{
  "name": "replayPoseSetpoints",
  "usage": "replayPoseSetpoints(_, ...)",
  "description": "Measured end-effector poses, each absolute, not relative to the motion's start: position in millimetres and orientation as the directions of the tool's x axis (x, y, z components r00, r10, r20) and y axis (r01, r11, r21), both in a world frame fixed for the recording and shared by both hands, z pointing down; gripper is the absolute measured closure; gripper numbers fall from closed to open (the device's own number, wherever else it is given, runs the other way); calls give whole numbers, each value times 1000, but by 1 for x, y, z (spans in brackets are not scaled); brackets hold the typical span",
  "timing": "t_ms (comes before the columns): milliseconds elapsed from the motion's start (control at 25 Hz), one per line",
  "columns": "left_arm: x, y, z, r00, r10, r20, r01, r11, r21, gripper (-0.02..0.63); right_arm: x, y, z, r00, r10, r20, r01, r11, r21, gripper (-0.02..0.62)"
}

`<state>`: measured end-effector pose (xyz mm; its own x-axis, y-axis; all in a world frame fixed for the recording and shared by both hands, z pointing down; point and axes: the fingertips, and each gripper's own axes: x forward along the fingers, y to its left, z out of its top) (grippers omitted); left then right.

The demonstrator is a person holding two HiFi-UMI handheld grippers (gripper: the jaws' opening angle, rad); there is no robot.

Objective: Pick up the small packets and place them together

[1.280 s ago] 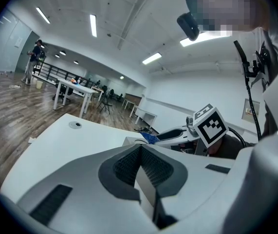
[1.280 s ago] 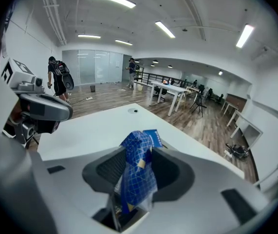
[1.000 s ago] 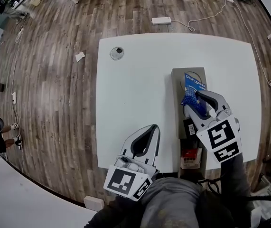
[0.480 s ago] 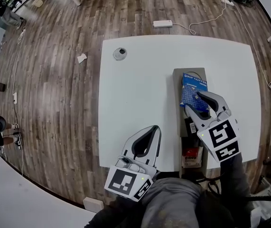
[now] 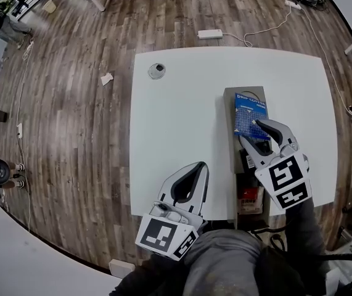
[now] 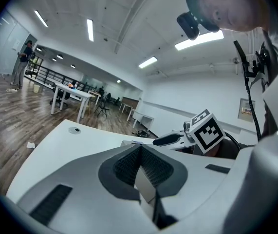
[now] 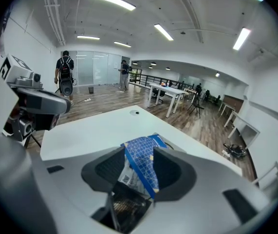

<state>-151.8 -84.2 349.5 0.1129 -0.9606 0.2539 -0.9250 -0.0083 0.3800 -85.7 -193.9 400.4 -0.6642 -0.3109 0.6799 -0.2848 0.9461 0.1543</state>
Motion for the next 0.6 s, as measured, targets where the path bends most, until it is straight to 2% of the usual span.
replayPoseSetpoints(600, -122, -64, 325, 129, -971, 202, -936, -52, 347, 603, -58, -172, 381, -674, -348, 651, -305, 934, 184, 413)
